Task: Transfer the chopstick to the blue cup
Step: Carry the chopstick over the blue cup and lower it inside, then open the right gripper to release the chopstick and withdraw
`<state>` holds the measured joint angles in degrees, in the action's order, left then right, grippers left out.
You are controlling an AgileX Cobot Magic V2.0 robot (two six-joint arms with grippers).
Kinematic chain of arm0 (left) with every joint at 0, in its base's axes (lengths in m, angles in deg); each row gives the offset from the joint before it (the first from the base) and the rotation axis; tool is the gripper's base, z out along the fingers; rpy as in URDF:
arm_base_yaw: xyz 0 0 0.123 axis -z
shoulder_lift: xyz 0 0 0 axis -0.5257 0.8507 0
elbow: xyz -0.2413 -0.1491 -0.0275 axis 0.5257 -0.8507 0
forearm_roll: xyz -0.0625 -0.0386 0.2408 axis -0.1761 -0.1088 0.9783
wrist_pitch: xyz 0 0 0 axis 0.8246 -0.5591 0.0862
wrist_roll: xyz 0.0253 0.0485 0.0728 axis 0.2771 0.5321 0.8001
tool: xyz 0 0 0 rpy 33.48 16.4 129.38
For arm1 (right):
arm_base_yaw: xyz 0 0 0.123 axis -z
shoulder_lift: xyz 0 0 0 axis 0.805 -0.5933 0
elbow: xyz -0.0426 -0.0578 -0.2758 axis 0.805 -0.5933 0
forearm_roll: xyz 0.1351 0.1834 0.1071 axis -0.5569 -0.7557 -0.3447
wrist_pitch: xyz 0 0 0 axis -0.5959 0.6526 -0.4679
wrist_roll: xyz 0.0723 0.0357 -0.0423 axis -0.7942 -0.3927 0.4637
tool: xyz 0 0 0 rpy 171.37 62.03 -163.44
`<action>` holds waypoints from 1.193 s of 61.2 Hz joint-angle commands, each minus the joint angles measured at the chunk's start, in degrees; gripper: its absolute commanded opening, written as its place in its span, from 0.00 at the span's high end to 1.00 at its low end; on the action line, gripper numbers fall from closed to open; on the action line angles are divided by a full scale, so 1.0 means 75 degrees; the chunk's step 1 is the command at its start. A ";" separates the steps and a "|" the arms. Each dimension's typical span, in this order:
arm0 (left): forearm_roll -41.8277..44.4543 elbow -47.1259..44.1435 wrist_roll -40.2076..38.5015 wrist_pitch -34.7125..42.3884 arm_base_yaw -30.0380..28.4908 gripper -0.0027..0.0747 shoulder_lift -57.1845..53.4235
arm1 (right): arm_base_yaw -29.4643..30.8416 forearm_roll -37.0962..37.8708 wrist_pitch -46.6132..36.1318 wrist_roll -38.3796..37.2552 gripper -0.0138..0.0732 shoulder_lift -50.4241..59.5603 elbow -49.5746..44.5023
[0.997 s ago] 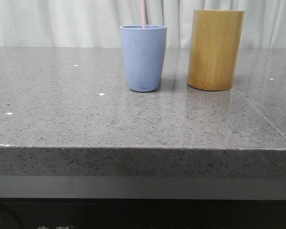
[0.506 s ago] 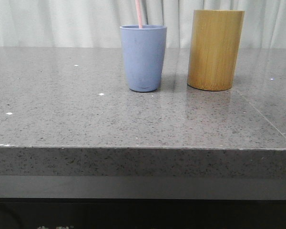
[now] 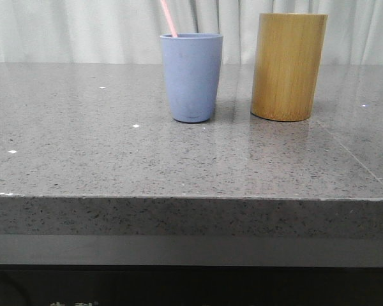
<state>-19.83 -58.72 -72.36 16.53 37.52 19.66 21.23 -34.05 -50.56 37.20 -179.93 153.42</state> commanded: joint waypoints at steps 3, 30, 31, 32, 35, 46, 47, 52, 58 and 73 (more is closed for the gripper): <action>-0.0037 0.0177 -0.0072 0.0637 0.0002 0.99 0.0075 | 0.0017 0.0002 -0.0539 0.0062 0.48 0.0379 0.0204; -0.0037 0.0177 -0.0072 0.0637 0.0002 0.99 0.0075 | 0.0041 0.0009 -0.0226 0.0062 0.81 0.1074 0.0213; -0.0037 0.0177 -0.0072 0.0637 0.0002 0.99 0.0075 | 0.0041 0.0009 -0.0196 0.0062 0.83 0.1084 0.0213; -0.0037 0.0177 -0.0072 0.0637 0.0002 0.99 0.0075 | 0.0041 0.0009 -0.0168 0.0062 0.85 0.1099 0.0213; -0.0037 0.0177 -0.0072 0.0637 0.0002 0.99 0.0075 | 0.0103 0.0009 -0.0012 0.0062 0.89 0.1155 0.0213; -0.0037 0.0177 -0.0072 0.0637 0.0002 0.99 0.0075 | 0.0669 0.0134 0.0898 0.0062 0.91 0.1520 0.0213; -0.0037 0.0177 -0.0072 0.0637 0.0002 0.99 0.0075 | 0.0743 0.0145 0.0987 0.0062 0.91 0.1581 0.0213; -0.0037 0.0177 -0.0072 0.0637 0.0002 0.99 0.0075 | 0.1222 0.0156 0.1644 0.0062 0.91 0.1855 0.0213; -0.0037 0.0177 -0.0072 0.0637 0.0002 0.99 0.0075 | 0.2156 0.0162 0.2653 0.0062 0.91 0.2310 0.0213; -0.0037 0.0177 -0.0072 0.0637 0.0002 0.99 0.0075 | 0.3723 0.0426 0.3298 0.0062 0.91 0.3509 -0.0373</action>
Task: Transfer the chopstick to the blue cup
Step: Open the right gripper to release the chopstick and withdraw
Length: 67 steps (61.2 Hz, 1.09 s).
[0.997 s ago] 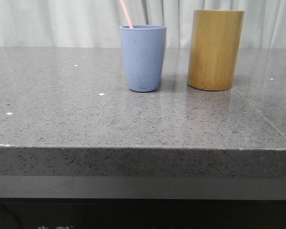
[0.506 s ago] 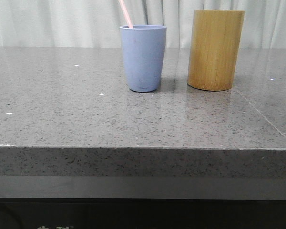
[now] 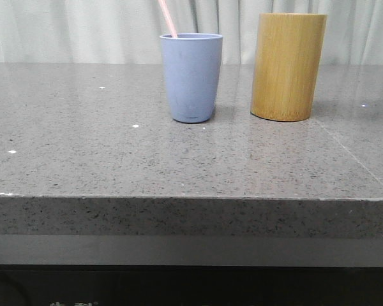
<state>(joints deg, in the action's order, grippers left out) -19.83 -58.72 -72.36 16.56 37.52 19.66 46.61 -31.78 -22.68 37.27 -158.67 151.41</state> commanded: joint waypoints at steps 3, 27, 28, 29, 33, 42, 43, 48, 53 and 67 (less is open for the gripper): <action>-0.0037 0.0177 -0.0072 0.0634 0.0002 0.99 0.0075 | 0.0485 0.0124 -0.0455 0.0053 0.91 0.0988 -0.0447; -0.0037 0.0177 -0.0072 0.0634 0.0002 0.99 0.0075 | 0.0561 0.0032 -0.2387 0.0053 0.91 0.4467 -0.4601; -0.0037 0.0177 -0.0072 0.0634 0.0002 0.99 0.0075 | 0.0561 0.0032 -0.2480 0.0053 0.91 0.4682 -0.4806; -0.0037 0.0177 -0.0072 0.0634 0.0002 0.99 0.0075 | 0.0561 0.0032 -0.2543 0.0053 0.91 0.4829 -0.4936; -0.0037 0.0177 -0.0072 0.0634 0.0002 0.99 0.0075 | 0.0561 0.0032 -0.2766 0.0053 0.91 0.5472 -0.5486; -0.0037 0.0177 -0.0072 0.0634 0.0002 0.99 0.0075 | 0.0561 0.0032 -0.2824 0.0053 0.91 0.6904 -0.6496; -0.0037 0.0177 -0.0072 0.0634 0.0002 0.99 0.0075 | 0.0561 0.0032 -0.2824 0.0053 0.91 0.7025 -0.6573; -0.0037 0.0177 -0.0072 0.0634 0.0002 0.99 0.0075 | 0.0561 0.0032 -0.2824 0.0053 0.91 0.7743 -0.6976; -0.0037 0.0177 -0.0072 0.0634 0.0002 0.99 0.0075 | 0.0561 0.0032 -0.2824 0.0053 0.91 0.8353 -0.7269; -0.0037 0.0177 -0.0072 0.0634 0.0002 0.99 0.0075 | 0.0561 0.0032 -0.2799 0.0053 0.91 0.9556 -0.7726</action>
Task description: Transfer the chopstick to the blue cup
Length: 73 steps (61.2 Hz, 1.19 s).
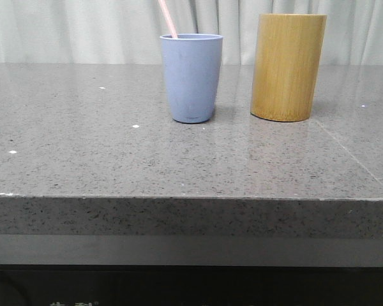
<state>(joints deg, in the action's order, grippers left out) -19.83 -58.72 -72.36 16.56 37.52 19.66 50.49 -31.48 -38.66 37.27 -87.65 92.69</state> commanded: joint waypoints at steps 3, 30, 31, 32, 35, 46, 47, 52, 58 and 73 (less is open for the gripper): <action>-0.0037 0.0177 -0.0072 0.0634 0.0002 0.99 0.0075 | 0.0044 -0.0009 -0.0662 0.0053 0.91 0.0134 0.0087; -0.0037 0.0177 -0.0072 0.0634 0.0002 0.99 0.0075 | 0.0044 -0.0009 -0.0662 0.0053 0.91 0.0134 0.0087; -0.0037 0.0177 -0.0072 0.0634 0.0002 0.99 0.0075 | 0.0044 -0.0009 -0.0662 0.0053 0.91 0.0134 0.0087; -0.0037 0.0177 -0.0072 0.0634 0.0002 0.99 0.0075 | 0.0044 -0.0009 -0.0662 0.0053 0.91 0.0134 0.0087; -0.0037 0.0177 -0.0072 0.0634 0.0002 0.99 0.0075 | 0.0044 -0.0009 -0.0662 0.0053 0.91 0.0134 0.0087; -0.0037 0.0177 -0.0072 0.0634 0.0002 0.99 0.0075 | 0.0044 -0.0009 -0.0662 0.0053 0.91 0.0134 0.0087; -0.0037 0.0177 -0.0072 0.0634 0.0002 0.99 0.0075 | 0.0044 -0.0009 -0.0662 0.0053 0.91 0.0134 0.0087; -0.0037 0.0177 -0.0072 0.0634 0.0002 0.99 0.0075 | 0.0044 -0.0009 -0.0662 0.0053 0.91 0.0134 0.0087; -0.0111 0.0044 -0.0072 0.0764 0.0002 0.99 0.0014 | 0.0044 -0.0009 -0.0662 0.0053 0.91 0.0134 0.0087; -0.0523 -0.1360 -0.0072 0.1337 -0.0159 0.99 -0.0787 | 0.0044 -0.0009 -0.0662 0.0053 0.91 0.0134 0.0087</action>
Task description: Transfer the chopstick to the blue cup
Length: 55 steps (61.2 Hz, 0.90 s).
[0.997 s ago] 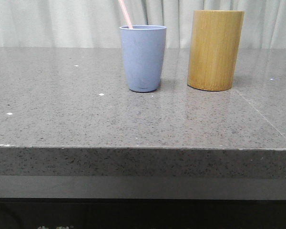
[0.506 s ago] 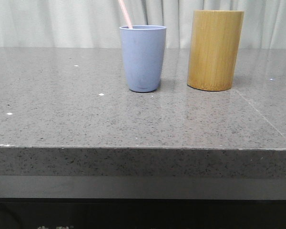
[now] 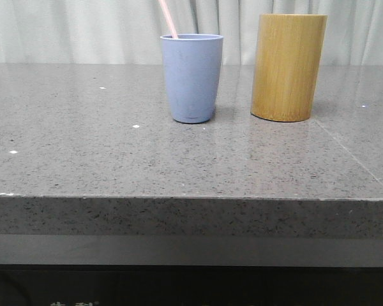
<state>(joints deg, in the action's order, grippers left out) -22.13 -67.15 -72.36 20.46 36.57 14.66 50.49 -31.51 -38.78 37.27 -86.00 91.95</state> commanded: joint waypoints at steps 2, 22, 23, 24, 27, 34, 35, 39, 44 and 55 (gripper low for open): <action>-0.0275 -0.0465 -0.0072 0.0899 -0.0034 0.99 -0.0241 | 0.0044 -0.0005 -0.0646 0.0053 0.91 -0.0087 0.0185; -0.0392 -0.2297 -0.0072 0.3295 -0.0034 0.99 -0.0415 | 0.0044 -0.0005 -0.0646 0.0053 0.91 -0.0087 0.0185; -0.0392 -0.2297 -0.0072 0.3263 -0.0034 0.99 -0.0415 | 0.0044 -0.0005 -0.0646 0.0053 0.91 -0.0087 0.0185; -0.0392 -0.2280 -0.0072 0.3086 -0.0034 0.99 -0.0415 | 0.0044 -0.0005 -0.0646 0.0053 0.91 -0.0087 0.0185; -0.0392 -0.2251 -0.0072 0.2867 -0.0034 0.99 -0.0415 | 0.0044 -0.0005 -0.0648 0.0053 0.91 -0.0087 0.0185; -0.0392 -0.2266 -0.0072 0.2887 -0.0034 0.99 -0.0401 | 0.0044 -0.0005 -0.0648 0.0053 0.91 -0.0087 0.0185; -0.0392 -0.2266 -0.0072 0.2905 -0.0034 0.99 -0.0401 | 0.0044 -0.0005 -0.0647 0.0053 0.91 -0.0087 0.0177; -0.0392 -0.2266 -0.0072 0.2907 -0.0034 0.99 -0.0401 | 0.0044 -0.0005 -0.0647 0.0053 0.91 -0.0087 0.0175; -0.0392 -0.2266 -0.0072 0.2907 -0.0034 0.99 -0.0401 | 0.0044 -0.0005 -0.0647 0.0053 0.91 -0.0087 0.0175; -0.0392 -0.2266 -0.0072 0.2907 -0.0034 0.99 -0.0401 | 0.0044 -0.0005 -0.0647 0.0053 0.91 -0.0087 0.0175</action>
<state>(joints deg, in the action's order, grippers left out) -24.62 -83.70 -72.36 37.27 36.46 13.03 50.49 -31.61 -38.78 37.27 -85.96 91.95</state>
